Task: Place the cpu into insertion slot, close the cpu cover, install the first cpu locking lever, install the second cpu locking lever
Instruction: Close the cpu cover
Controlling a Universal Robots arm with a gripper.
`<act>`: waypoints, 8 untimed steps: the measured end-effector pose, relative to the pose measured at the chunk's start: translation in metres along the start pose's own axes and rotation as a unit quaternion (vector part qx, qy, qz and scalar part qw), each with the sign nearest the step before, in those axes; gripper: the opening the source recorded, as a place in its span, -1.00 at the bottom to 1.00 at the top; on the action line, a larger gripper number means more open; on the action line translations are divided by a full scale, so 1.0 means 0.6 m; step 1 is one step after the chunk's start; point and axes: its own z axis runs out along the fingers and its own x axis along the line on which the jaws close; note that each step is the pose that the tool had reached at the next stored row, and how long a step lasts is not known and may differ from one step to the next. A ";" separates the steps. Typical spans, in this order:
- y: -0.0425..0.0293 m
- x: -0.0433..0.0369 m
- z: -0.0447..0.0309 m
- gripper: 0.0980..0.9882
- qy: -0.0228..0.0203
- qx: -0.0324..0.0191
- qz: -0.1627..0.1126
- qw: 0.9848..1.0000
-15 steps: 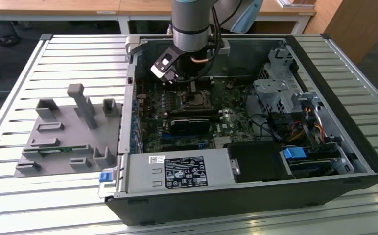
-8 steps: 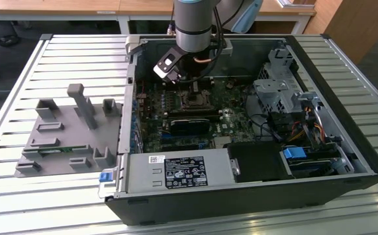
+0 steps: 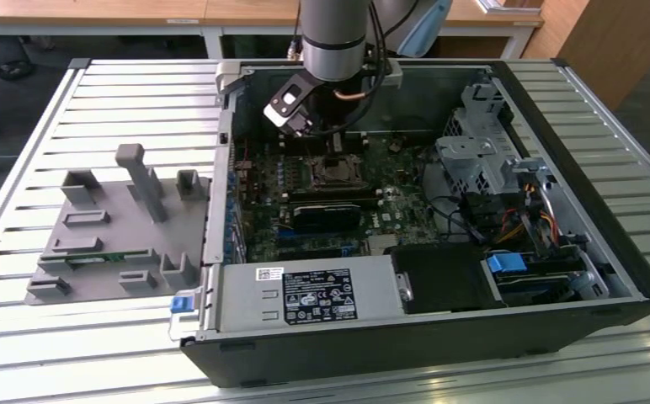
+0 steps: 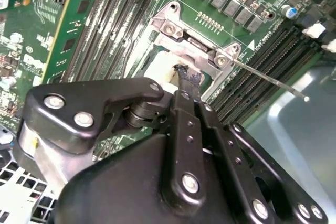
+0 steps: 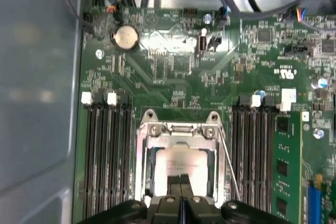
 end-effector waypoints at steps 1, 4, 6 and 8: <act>0.003 0.000 0.000 -0.98 0.000 0.000 0.000 1.000; 0.013 0.000 0.001 -0.98 0.000 0.001 0.000 1.000; 0.017 0.000 0.001 -0.98 0.000 0.001 0.000 1.000; 0.018 0.000 0.001 -0.98 0.000 0.001 0.000 1.000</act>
